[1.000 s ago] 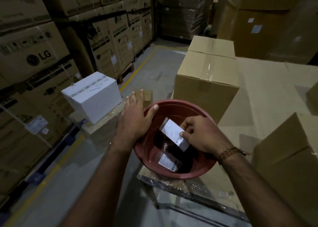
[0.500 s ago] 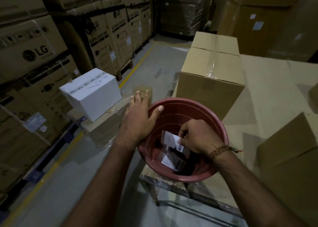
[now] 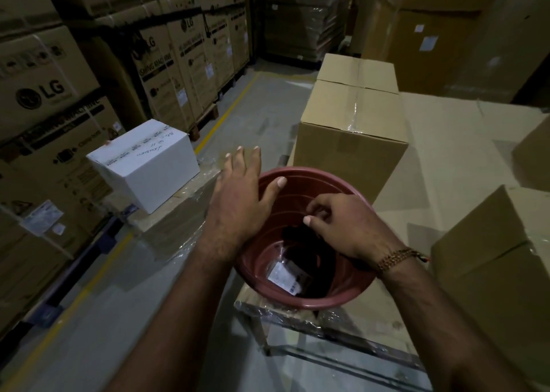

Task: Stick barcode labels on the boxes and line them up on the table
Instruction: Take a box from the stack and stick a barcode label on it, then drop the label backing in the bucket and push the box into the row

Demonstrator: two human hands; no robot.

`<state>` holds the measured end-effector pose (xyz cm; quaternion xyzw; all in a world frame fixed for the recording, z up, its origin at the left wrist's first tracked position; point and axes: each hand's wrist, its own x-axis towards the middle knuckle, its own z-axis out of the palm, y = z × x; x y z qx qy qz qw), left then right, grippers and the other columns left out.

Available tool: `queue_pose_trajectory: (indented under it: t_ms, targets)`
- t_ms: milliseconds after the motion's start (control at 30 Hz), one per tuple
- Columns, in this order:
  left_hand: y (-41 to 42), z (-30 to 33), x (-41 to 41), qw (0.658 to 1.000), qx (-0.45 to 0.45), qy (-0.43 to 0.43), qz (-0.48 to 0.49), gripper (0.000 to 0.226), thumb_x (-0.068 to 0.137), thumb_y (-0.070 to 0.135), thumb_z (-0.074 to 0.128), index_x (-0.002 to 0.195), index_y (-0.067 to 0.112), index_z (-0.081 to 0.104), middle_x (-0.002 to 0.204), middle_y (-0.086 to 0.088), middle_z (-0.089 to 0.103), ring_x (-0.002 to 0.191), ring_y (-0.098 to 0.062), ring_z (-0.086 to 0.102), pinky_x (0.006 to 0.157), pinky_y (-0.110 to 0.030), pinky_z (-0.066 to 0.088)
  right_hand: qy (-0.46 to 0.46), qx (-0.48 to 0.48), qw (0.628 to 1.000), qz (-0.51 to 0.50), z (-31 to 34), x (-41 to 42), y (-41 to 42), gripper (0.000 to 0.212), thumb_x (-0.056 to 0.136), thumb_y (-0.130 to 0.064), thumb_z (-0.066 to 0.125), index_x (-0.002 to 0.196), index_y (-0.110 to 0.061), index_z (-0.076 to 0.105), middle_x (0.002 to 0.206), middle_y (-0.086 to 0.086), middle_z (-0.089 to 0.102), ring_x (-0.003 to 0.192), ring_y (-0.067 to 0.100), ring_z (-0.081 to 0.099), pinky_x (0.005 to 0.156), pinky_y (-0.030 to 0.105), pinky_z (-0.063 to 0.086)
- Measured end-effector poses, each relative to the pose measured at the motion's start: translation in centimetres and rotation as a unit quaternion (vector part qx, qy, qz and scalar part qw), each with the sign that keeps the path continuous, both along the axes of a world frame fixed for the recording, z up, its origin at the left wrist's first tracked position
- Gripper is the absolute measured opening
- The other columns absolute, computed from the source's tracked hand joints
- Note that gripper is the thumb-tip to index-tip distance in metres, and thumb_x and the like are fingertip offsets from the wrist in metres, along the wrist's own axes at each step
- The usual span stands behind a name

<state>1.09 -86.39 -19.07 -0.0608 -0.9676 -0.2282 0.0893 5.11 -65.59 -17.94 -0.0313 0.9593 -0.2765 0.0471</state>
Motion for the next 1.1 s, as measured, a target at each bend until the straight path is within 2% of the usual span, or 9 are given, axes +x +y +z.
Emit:
queue_pose_trajectory:
  t_ms: [100, 233, 467, 600, 700, 833, 933, 1000, 1100]
  targets:
    - [1.9, 1.3, 0.8, 1.0, 0.007, 0.017, -0.025, 0.083, 0.102, 0.071, 0.033, 0.169, 0.028, 0.009, 0.177, -0.003, 0.004, 0.163, -0.025, 0.0, 0.127, -0.051, 0.016, 0.03, -0.029, 0.999, -0.019, 1.0, 1.1, 1.1, 0.018, 0.097, -0.039, 0.074, 0.111, -0.029, 0.076, 0.089, -0.013, 0.075, 0.085, 0.001, 0.069, 0.083, 0.028, 0.059]
    - [5.2, 3.5, 2.2, 0.997, 0.027, 0.031, -0.064, 0.08, 0.102, 0.07, 0.033, 0.168, 0.029, 0.016, 0.177, 0.003, 0.007, 0.163, -0.024, 0.001, 0.127, -0.053, 0.02, 0.077, -0.052, 0.994, -0.06, 1.9, 2.6, 3.6, 0.012, 0.096, -0.037, 0.074, 0.105, -0.03, 0.078, 0.086, -0.013, 0.075, 0.079, 0.001, 0.069, 0.075, 0.027, 0.058]
    - [12.2, 6.7, 5.2, 0.991, -0.003, 0.038, -0.13, 0.077, 0.103, 0.071, 0.034, 0.168, 0.03, 0.021, 0.177, 0.0, 0.011, 0.163, -0.022, 0.003, 0.127, -0.049, 0.015, 0.131, -0.077, 0.98, -0.132, 3.6, 5.3, 10.1, 0.009, 0.099, -0.032, 0.072, 0.101, -0.028, 0.08, 0.086, -0.016, 0.073, 0.08, -0.001, 0.067, 0.072, 0.026, 0.057]
    - [16.7, 7.0, 6.5, 0.986, -0.028, 0.029, -0.163, 0.078, 0.102, 0.071, 0.032, 0.166, 0.027, 0.026, 0.175, -0.001, 0.018, 0.163, -0.025, 0.007, 0.128, -0.046, 0.016, 0.149, -0.02, 0.971, -0.187, 4.7, 7.4, 14.6, 0.01, 0.1, -0.033, 0.07, 0.103, -0.029, 0.079, 0.09, -0.014, 0.074, 0.08, 0.001, 0.065, 0.076, 0.031, 0.06]
    - [20.0, 6.5, 6.9, 0.984, -0.043, 0.024, -0.171, 0.079, 0.101, 0.072, 0.03, 0.166, 0.026, 0.028, 0.174, -0.001, 0.024, 0.162, -0.027, 0.01, 0.128, -0.048, 0.019, 0.139, 0.076, 0.958, -0.237, 4.8, 8.8, 18.3, 0.021, 0.1, -0.038, 0.068, 0.114, -0.026, 0.077, 0.102, -0.002, 0.076, 0.093, 0.018, 0.068, 0.084, 0.038, 0.06]
    - [24.2, 5.7, 7.7, 0.981, -0.051, 0.01, -0.187, 0.076, 0.102, 0.07, 0.033, 0.165, 0.028, 0.028, 0.173, -0.001, 0.026, 0.162, -0.028, 0.011, 0.129, -0.048, 0.022, -0.014, 0.237, 0.92, -0.311, 3.0, 10.9, 22.0, 0.059, 0.095, -0.064, 0.059, 0.136, -0.021, 0.059, 0.134, 0.015, 0.059, 0.128, 0.039, 0.05, 0.107, 0.051, 0.045]
    - [27.0, 5.1, 8.3, 0.98, -0.047, -0.007, -0.192, 0.071, 0.104, 0.067, 0.037, 0.163, 0.028, 0.034, 0.17, 0.0, 0.032, 0.162, -0.028, 0.012, 0.128, -0.048, 0.023, -0.112, 0.245, 0.901, -0.339, 1.3, 12.5, 23.3, 0.101, 0.079, -0.085, 0.06, 0.157, -0.026, 0.033, 0.162, 0.026, 0.03, 0.15, 0.054, 0.025, 0.121, 0.066, 0.025]
    - [28.6, 4.6, 8.7, 0.98, -0.047, -0.017, -0.191, 0.066, 0.105, 0.064, 0.04, 0.16, 0.028, 0.04, 0.168, 0.0, 0.038, 0.161, -0.028, 0.015, 0.126, -0.048, 0.024, -0.134, 0.245, 0.91, -0.307, 0.7, 13.1, 23.7, 0.117, 0.082, -0.08, 0.065, 0.167, -0.025, 0.006, 0.171, 0.029, 0.004, 0.154, 0.059, 0.009, 0.124, 0.07, 0.015]
    - [31.1, 3.4, 9.1, 0.983, 0.011, -0.059, -0.172, 0.058, 0.106, 0.057, 0.046, 0.157, 0.03, 0.046, 0.161, 0.001, 0.048, 0.154, -0.028, 0.034, 0.121, -0.046, 0.034, -0.119, 0.25, 0.925, -0.262, 0.8, 13.5, 24.4, 0.103, 0.096, -0.047, 0.063, 0.168, -0.022, -0.007, 0.171, 0.032, -0.008, 0.153, 0.064, 0.0, 0.124, 0.073, 0.012]
